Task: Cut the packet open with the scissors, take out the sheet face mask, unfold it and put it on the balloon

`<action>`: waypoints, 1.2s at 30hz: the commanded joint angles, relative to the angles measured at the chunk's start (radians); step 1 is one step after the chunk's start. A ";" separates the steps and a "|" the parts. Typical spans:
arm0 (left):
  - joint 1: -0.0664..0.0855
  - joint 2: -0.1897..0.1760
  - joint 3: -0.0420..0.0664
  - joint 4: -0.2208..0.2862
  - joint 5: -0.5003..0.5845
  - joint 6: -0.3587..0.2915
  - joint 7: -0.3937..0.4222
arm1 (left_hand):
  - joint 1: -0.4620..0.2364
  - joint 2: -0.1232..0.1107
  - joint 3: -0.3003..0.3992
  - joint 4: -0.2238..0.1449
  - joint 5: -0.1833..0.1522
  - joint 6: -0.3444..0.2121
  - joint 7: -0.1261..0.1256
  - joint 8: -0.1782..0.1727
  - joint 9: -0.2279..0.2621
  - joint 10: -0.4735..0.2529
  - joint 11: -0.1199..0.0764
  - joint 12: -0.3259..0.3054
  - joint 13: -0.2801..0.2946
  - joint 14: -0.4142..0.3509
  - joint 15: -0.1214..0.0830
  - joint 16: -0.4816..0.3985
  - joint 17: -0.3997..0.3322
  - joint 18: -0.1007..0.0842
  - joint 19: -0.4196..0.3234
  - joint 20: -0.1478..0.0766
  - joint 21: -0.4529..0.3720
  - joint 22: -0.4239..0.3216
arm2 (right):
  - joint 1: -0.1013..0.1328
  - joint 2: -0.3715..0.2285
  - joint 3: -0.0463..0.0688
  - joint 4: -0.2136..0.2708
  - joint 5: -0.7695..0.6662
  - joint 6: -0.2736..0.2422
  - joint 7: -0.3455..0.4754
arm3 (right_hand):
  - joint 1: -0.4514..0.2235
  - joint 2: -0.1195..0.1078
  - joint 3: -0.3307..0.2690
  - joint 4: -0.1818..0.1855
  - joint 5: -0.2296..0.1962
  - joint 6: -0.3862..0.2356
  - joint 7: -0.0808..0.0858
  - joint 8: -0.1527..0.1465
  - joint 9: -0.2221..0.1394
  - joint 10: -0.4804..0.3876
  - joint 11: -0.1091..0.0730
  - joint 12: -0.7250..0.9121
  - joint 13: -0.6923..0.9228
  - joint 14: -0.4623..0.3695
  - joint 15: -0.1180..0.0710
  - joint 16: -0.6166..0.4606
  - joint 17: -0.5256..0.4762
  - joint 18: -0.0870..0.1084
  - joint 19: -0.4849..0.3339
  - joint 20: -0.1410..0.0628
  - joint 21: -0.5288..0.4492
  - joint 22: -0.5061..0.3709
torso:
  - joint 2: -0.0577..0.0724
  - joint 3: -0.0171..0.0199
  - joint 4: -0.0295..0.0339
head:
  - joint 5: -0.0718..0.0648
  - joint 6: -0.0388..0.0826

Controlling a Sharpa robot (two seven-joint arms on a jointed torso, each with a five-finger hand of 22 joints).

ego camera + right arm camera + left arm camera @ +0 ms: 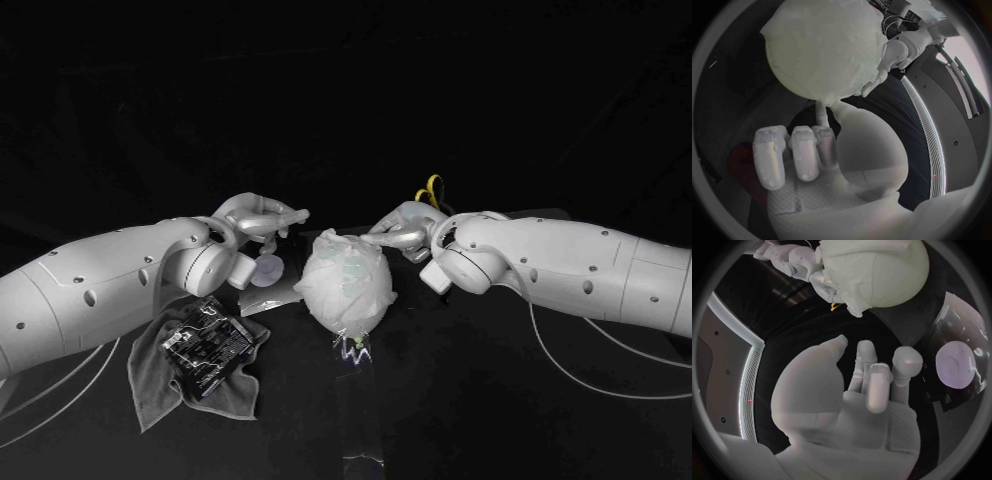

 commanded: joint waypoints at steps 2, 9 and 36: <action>0.001 0.005 0.001 0.001 0.012 0.002 0.021 | 0.014 -0.001 -0.007 -0.001 0.001 -0.006 0.001 -0.006 -0.002 0.001 0.003 -0.007 -0.002 0.047 0.010 -0.001 0.122 0.010 -0.001 0.005 -0.005 0.000 | -0.001 0.000 0.000 0.006 0.012 -0.015 0.041 | 0.040 0.003 0.017 -0.033 0.002 0.025 -0.013 0.011 0.004 0.106 -0.015 0.003 0.263 0.105 -0.014 0.004 0.263 -0.014 0.106 -0.019 0.006 0.264 | 0.000 0.0003 -0.0002 | 0.003 -0.001; 0.001 0.011 0.001 -0.001 0.012 0.007 0.023 | 0.021 -0.002 -0.011 -0.002 0.001 -0.005 0.001 -0.006 -0.003 0.001 0.003 -0.009 -0.005 0.047 0.010 -0.002 0.121 0.010 -0.001 0.005 -0.006 0.000 | -0.001 -0.002 0.000 0.012 0.019 -0.080 0.072 | 0.101 0.012 0.078 -0.108 0.003 0.072 -0.038 0.054 0.033 0.106 -0.039 0.003 0.263 0.105 -0.037 0.004 0.263 -0.014 0.106 -0.042 0.006 0.264 | 0.000 0.0002 0.0002 | 0.003 -0.002; 0.001 0.060 0.000 -0.036 -0.031 0.078 0.022 | 0.065 -0.011 -0.090 0.017 0.001 -0.024 0.003 -0.024 -0.024 -0.016 0.006 -0.026 -0.032 0.001 0.014 -0.030 0.037 0.029 -0.075 0.011 -0.083 -0.107 | -0.002 -0.015 0.000 0.015 0.013 -0.165 0.075 | 0.028 0.000 0.186 -0.164 0.002 0.059 -0.042 0.106 0.094 0.106 -0.044 0.003 0.263 0.105 -0.043 0.004 0.263 -0.014 0.106 -0.051 0.006 0.264 | 0.001 0.0003 -0.0004 | 0.006 0.000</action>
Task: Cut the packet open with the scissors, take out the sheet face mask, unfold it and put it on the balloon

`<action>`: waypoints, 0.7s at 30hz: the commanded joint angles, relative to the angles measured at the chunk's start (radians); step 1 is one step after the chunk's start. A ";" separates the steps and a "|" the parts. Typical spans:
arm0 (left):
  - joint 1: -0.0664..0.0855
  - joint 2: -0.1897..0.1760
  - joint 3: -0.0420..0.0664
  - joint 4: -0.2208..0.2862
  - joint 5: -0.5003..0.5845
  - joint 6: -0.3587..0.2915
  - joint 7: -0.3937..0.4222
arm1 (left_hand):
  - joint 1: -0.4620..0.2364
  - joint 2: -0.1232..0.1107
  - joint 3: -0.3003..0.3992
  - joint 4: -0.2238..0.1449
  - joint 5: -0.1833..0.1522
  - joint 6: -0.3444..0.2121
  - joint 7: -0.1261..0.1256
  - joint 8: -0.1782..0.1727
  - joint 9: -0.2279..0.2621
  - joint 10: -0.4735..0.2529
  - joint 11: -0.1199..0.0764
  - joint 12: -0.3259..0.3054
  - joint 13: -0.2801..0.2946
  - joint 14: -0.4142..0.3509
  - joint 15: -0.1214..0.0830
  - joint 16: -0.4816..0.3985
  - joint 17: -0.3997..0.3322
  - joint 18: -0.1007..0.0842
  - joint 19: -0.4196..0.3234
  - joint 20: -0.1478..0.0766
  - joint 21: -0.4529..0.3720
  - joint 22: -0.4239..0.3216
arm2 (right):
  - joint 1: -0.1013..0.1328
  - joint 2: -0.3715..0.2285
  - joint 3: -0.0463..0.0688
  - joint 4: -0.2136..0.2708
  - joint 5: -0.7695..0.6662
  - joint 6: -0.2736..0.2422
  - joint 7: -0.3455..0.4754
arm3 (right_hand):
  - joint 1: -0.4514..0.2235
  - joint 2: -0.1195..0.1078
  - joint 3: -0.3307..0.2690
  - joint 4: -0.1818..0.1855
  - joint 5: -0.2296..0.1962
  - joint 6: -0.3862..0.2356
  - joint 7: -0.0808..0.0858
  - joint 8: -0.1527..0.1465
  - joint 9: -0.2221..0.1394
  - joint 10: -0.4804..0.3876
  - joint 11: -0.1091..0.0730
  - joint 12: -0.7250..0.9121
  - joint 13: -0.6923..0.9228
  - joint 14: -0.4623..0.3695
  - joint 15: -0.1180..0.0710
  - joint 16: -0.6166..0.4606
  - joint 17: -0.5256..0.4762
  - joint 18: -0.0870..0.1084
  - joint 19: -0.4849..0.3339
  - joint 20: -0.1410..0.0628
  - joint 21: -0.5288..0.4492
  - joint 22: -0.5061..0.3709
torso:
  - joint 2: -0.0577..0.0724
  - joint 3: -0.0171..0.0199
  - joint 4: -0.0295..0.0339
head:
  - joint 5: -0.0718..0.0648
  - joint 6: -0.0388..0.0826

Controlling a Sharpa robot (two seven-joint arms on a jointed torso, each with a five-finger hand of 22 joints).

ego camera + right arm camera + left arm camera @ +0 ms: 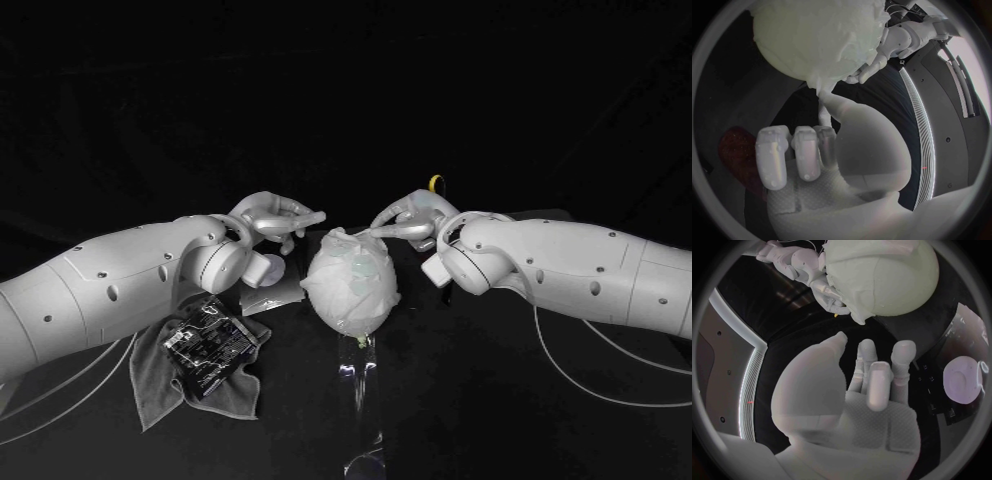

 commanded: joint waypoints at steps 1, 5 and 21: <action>0.001 0.013 0.001 -0.007 -0.033 0.048 0.005 | 0.013 0.000 -0.014 0.003 0.002 -0.001 0.002 -0.004 -0.003 0.023 0.002 0.024 0.025 0.015 0.001 0.012 0.048 0.003 0.022 0.001 0.017 0.025 | 0.000 -0.004 0.000 0.004 -0.018 -0.010 -0.002 | -0.011 0.000 0.006 0.001 0.003 -0.005 -0.002 0.004 0.049 0.108 -0.007 0.003 0.263 0.104 -0.004 0.004 0.263 -0.014 0.107 -0.005 0.003 0.264 | 0.000 0.0001 -0.0002 | 0.001 0.000; 0.001 0.024 0.000 -0.017 -0.045 0.059 0.002 | 0.032 0.004 -0.033 0.003 0.001 0.003 0.000 -0.005 -0.007 0.079 0.001 0.094 0.116 0.035 0.000 0.027 0.087 -0.005 0.055 -0.001 0.047 0.071 | 0.000 -0.008 0.000 0.005 -0.023 -0.013 -0.008 | -0.014 0.000 0.009 -0.001 0.003 -0.006 -0.003 0.006 0.051 0.108 -0.007 0.003 0.263 0.104 -0.004 0.004 0.263 -0.014 0.107 -0.006 0.003 0.264 | 0.000 0.0003 -0.0004 | 0.001 0.000; 0.000 0.068 -0.001 -0.061 -0.068 0.119 0.006 | 0.065 0.026 -0.081 0.014 0.001 0.036 -0.013 -0.013 -0.024 0.220 -0.012 0.263 0.357 0.082 -0.011 0.057 0.187 -0.023 0.113 -0.010 0.111 0.166 | 0.000 -0.032 0.000 0.026 -0.049 -0.026 -0.027 | -0.022 -0.002 0.022 -0.009 0.003 -0.007 -0.003 0.013 0.059 0.108 -0.008 0.003 0.263 0.104 -0.005 0.004 0.263 -0.014 0.107 -0.006 0.003 0.264 | 0.000 0.0006 -0.0008 | -0.001 0.002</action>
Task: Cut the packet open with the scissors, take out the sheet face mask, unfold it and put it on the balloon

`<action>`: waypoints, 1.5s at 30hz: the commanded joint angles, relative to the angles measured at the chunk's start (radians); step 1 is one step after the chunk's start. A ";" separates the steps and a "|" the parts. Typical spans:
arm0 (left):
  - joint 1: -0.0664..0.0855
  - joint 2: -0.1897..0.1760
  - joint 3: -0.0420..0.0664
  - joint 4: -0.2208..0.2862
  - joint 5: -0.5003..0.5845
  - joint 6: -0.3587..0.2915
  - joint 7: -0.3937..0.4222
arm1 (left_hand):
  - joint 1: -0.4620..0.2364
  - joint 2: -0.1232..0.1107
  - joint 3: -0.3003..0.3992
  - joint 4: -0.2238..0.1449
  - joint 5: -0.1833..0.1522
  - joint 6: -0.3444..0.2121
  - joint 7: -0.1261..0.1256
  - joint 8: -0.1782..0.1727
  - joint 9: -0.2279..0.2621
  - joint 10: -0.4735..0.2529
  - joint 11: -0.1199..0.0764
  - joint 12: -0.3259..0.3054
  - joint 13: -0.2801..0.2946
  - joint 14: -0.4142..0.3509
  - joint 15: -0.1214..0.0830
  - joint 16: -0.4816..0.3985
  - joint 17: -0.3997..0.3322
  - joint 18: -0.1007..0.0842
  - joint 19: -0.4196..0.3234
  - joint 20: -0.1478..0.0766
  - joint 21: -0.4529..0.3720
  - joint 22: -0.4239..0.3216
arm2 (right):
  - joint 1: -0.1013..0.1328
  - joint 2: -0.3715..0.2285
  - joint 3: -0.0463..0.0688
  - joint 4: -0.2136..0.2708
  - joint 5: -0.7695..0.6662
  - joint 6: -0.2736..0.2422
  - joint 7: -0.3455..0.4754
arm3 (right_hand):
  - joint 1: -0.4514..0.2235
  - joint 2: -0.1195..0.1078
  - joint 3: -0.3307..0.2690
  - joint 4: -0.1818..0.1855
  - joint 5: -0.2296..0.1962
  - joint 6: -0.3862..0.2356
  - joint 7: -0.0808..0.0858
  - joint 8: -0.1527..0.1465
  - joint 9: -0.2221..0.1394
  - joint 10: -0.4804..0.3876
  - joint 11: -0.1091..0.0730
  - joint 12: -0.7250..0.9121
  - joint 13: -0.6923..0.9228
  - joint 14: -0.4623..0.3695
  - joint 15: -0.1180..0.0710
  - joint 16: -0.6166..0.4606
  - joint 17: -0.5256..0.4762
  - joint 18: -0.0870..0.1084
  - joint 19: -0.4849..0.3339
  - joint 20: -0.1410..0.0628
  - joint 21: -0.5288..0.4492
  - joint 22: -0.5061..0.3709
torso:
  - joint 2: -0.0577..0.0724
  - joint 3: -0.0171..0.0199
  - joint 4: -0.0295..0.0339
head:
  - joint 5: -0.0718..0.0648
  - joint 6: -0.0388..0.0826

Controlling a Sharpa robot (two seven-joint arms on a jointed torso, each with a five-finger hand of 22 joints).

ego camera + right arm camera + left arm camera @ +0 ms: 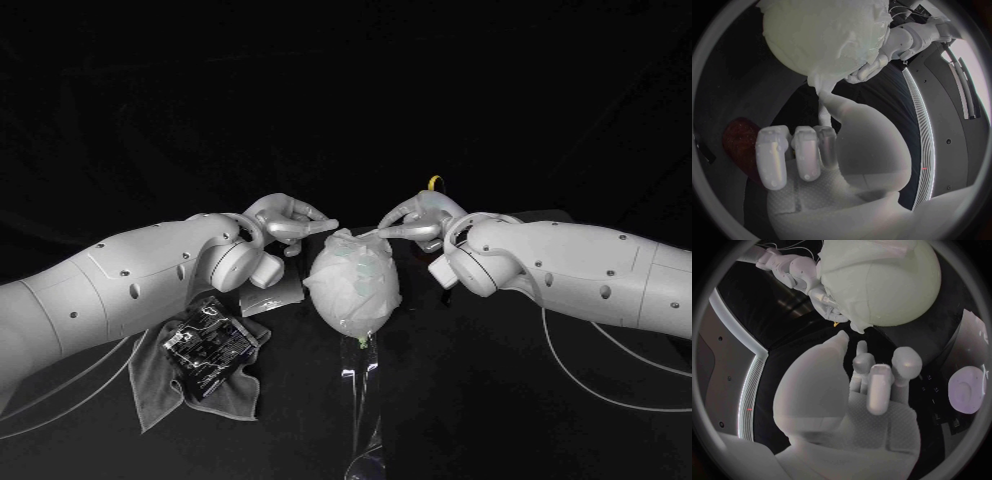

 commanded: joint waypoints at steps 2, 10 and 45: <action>0.001 0.010 0.001 -0.005 -0.013 0.058 0.009 | 0.010 0.009 -0.011 0.003 0.002 0.014 -0.005 -0.004 -0.002 0.015 -0.003 0.016 0.023 0.076 -0.010 0.009 0.196 -0.014 0.007 0.000 0.010 0.008 | 0.000 -0.003 0.000 0.007 -0.027 -0.014 -0.008 | -0.015 -0.002 0.010 -0.001 0.005 0.002 -0.002 0.007 0.050 0.104 -0.005 0.007 0.263 0.104 -0.005 0.003 0.264 -0.014 0.107 -0.007 0.004 0.263 | 0.000 0.0007 0.0004 | -0.001 0.001; 0.001 0.025 0.001 -0.017 -0.014 0.089 0.005 | 0.012 0.018 -0.021 0.010 0.001 0.030 -0.011 -0.002 -0.004 0.031 -0.009 0.033 0.048 0.085 -0.015 0.013 0.215 -0.016 0.014 -0.004 0.018 0.021 | 0.000 -0.012 0.001 0.016 -0.026 -0.051 0.000 | -0.019 -0.002 0.016 -0.004 0.005 0.001 -0.002 0.010 0.054 0.104 -0.005 0.007 0.263 0.104 -0.006 0.003 0.264 -0.014 0.107 -0.007 0.004 0.263 | 0.000 0.0010 0.0009 | -0.001 0.001; 0.001 0.063 0.004 -0.060 -0.061 0.106 -0.018 | 0.127 0.043 0.017 -0.055 0.002 0.053 -0.009 -0.029 -0.030 0.051 -0.010 0.056 0.089 0.094 -0.019 0.018 0.237 -0.025 0.040 -0.011 0.048 0.066 | 0.000 -0.028 0.001 0.054 -0.014 -0.080 0.020 | -0.030 -0.002 0.030 -0.013 0.005 -0.003 -0.003 0.017 0.065 0.104 -0.005 0.007 0.263 0.104 -0.006 0.003 0.264 -0.014 0.107 -0.008 0.004 0.263 | 0.001 0.0000 0.0017 | -0.005 -0.001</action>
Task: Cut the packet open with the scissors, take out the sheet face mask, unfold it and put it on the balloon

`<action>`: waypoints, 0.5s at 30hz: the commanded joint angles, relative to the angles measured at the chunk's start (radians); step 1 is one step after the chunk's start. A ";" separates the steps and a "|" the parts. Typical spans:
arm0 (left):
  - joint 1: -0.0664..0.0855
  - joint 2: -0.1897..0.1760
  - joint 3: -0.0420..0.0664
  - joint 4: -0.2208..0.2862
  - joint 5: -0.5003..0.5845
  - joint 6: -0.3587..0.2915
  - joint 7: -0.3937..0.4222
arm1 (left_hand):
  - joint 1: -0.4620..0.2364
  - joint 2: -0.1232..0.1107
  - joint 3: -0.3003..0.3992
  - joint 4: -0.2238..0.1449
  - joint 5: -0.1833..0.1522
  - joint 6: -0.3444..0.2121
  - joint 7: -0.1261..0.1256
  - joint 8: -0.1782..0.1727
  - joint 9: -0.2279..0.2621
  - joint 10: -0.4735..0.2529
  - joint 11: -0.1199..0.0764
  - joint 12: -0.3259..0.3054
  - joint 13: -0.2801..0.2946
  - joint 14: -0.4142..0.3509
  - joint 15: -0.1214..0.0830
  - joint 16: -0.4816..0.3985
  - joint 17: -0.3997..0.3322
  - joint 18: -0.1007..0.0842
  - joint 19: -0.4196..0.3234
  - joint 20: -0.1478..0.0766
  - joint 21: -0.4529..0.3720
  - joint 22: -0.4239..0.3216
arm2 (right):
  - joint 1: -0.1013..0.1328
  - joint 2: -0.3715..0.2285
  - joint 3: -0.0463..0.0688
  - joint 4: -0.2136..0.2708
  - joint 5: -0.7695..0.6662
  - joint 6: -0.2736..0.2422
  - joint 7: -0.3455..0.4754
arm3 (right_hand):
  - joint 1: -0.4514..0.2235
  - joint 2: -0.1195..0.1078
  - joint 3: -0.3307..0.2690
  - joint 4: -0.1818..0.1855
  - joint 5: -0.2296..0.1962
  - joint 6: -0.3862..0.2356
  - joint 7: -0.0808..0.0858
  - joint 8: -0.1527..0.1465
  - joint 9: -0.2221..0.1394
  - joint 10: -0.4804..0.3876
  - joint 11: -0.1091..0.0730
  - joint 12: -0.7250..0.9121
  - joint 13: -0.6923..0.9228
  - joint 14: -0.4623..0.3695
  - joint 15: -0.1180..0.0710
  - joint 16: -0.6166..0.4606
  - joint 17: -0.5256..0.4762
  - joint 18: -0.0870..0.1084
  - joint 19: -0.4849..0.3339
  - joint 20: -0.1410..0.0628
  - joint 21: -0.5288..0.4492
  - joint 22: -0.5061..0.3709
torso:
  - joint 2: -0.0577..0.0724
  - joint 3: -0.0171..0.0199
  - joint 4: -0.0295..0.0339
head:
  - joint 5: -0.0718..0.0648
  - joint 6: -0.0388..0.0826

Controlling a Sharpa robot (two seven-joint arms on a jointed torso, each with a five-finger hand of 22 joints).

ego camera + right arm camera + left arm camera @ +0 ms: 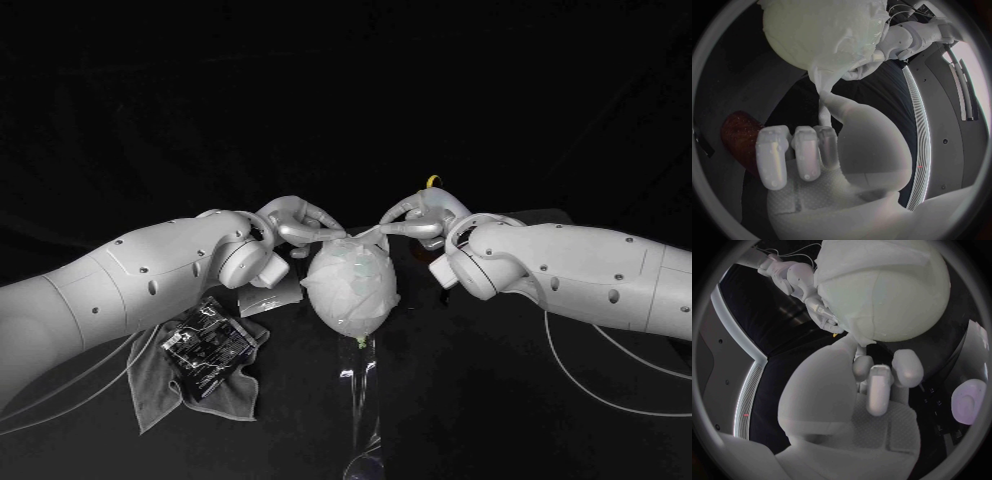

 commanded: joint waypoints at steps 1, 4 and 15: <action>0.001 0.004 0.002 0.000 -0.024 0.021 -0.001 | -0.003 -0.009 -0.007 -0.002 0.002 0.007 0.001 -0.007 -0.003 0.005 0.002 0.004 0.001 0.093 -0.003 0.004 0.237 -0.018 0.006 -0.002 0.006 0.001 | 0.000 0.001 0.001 0.004 -0.004 -0.002 0.011 | -0.002 0.004 0.007 -0.001 0.003 0.008 0.003 0.007 0.041 0.104 -0.005 0.003 0.263 0.105 -0.007 0.004 0.263 -0.014 0.107 -0.004 0.003 0.263 | 0.000 0.0000 0.0004 | 0.001 0.000; 0.001 0.004 0.002 -0.001 -0.031 0.021 -0.004 | -0.026 -0.018 -0.019 0.009 0.001 0.001 0.005 -0.015 -0.008 0.003 0.006 0.003 -0.002 0.092 0.000 0.004 0.236 -0.018 0.007 0.000 0.007 0.002 | 0.000 0.001 0.001 0.006 -0.005 -0.003 0.012 | -0.004 0.005 0.009 -0.002 0.003 0.007 0.003 0.008 0.043 0.104 -0.006 0.003 0.263 0.105 -0.007 0.004 0.263 -0.014 0.107 -0.004 0.003 0.263 | 0.000 -0.0001 0.0004 | 0.001 -0.001; 0.001 0.009 0.002 -0.010 -0.046 0.022 -0.017 | 0.028 0.061 0.044 -0.015 0.002 0.054 -0.010 0.003 -0.005 0.010 -0.006 0.008 0.010 0.099 -0.007 0.008 0.253 -0.021 0.018 -0.001 0.019 0.021 | 0.000 -0.002 0.001 0.012 -0.005 -0.007 0.012 | -0.005 0.005 0.010 -0.002 0.003 0.007 0.003 0.008 0.044 0.104 -0.006 0.003 0.263 0.105 -0.007 0.004 0.263 -0.014 0.107 -0.004 0.003 0.263 | 0.000 0.0000 0.0001 | 0.001 -0.002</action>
